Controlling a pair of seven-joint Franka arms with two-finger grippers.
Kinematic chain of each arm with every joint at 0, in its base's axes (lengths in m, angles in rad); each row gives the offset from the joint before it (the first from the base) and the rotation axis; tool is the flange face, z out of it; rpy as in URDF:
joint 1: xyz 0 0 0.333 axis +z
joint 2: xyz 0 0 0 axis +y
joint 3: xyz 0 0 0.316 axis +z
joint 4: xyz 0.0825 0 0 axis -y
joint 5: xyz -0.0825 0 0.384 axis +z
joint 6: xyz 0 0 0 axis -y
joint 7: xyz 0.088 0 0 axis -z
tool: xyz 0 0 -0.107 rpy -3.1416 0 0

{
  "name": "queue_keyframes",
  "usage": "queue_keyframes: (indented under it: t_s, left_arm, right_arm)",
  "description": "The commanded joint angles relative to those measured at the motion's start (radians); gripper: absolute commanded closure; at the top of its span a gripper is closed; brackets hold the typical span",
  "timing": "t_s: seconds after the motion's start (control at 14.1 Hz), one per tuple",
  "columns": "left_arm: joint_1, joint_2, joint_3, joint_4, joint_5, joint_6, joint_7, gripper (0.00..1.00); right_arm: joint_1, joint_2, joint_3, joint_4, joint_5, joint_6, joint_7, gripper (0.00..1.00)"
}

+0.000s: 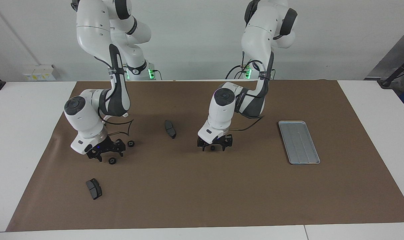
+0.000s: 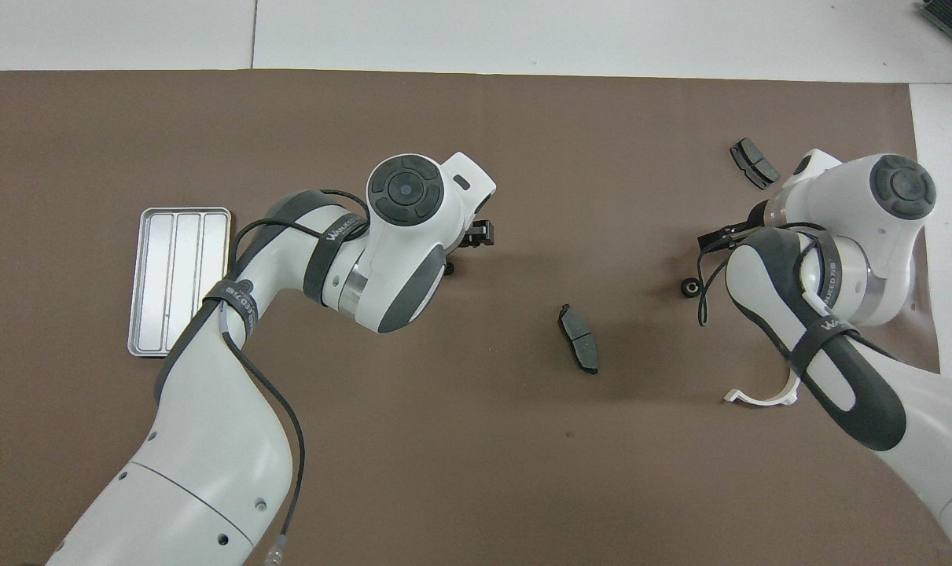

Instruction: Pick bearing gear from pile to tray

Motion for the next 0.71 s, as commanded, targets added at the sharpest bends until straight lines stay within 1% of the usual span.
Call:
queue_keyframes:
  t_s: [0.0,0.28,0.35,0.5,0.64]
  left_arm:
    - [-0.026,-0.013,0.017,-0.058,0.023,0.032,-0.037,0.0]
    - [-0.026,-0.007,0.014,-0.066,0.021,0.057,-0.042,0.0]
    - [-0.027,-0.007,0.015,-0.066,0.021,0.057,-0.042,0.04]
    - [-0.026,-0.007,0.014,-0.066,0.021,0.055,-0.04,0.17]
    - [-0.026,-0.008,0.014,-0.067,0.021,0.052,-0.038,0.37]
  right_arm:
    - [-0.009,0.02,0.001,-0.007,0.067,0.037,-0.052,0.09]
    - [-0.008,0.021,-0.001,-0.008,0.067,0.04,-0.073,0.3]
    - [-0.006,0.021,0.001,-0.007,0.067,0.04,-0.073,0.35]
    - [-0.005,0.021,-0.001,-0.007,0.067,0.04,-0.072,0.44]
    - [-0.002,0.021,0.001,-0.005,0.067,0.04,-0.066,0.58]
